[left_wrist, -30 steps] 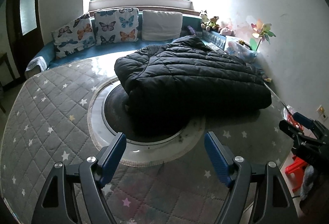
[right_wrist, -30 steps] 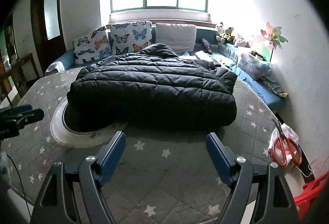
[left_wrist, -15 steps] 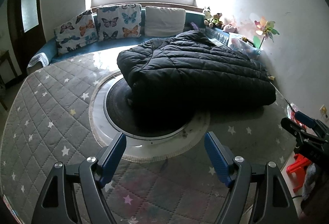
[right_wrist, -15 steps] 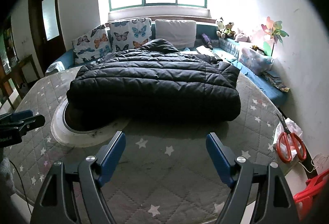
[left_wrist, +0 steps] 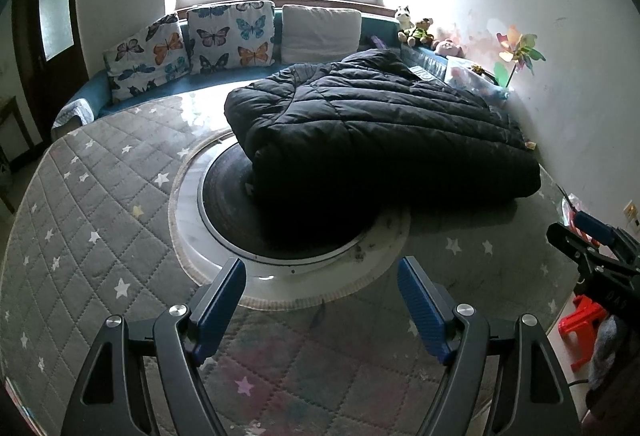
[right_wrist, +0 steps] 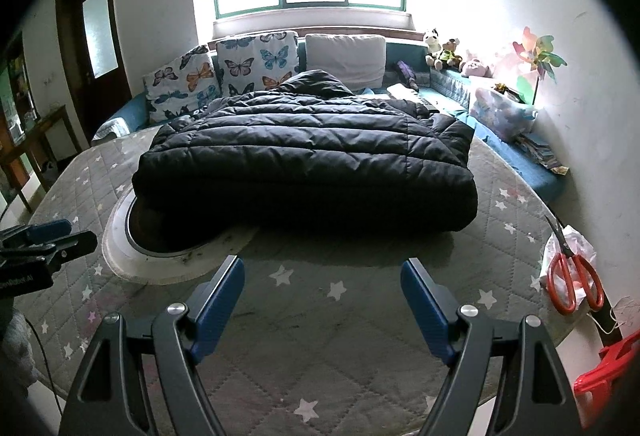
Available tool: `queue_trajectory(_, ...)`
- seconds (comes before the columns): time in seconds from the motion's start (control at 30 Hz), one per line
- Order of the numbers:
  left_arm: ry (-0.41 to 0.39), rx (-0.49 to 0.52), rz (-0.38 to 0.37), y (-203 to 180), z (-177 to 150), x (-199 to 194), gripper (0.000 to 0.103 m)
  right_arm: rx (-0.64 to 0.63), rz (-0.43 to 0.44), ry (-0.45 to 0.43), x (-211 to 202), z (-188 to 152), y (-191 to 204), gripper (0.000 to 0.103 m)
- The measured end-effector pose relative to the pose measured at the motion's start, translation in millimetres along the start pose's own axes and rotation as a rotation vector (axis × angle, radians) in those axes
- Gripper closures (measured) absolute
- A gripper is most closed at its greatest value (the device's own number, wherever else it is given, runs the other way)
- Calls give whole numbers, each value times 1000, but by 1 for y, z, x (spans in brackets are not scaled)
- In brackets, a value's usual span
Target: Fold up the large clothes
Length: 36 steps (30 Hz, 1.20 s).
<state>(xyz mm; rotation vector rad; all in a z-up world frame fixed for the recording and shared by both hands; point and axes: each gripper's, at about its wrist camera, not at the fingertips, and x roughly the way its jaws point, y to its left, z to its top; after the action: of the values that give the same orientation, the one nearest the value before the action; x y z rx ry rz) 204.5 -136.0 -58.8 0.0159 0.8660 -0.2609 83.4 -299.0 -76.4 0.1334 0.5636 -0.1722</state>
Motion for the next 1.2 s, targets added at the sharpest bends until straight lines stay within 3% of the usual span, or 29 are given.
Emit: queue_trajectory(1.2,35,6,-12,-5,-6,9,20,-9,14,6,0,-1,14,15)
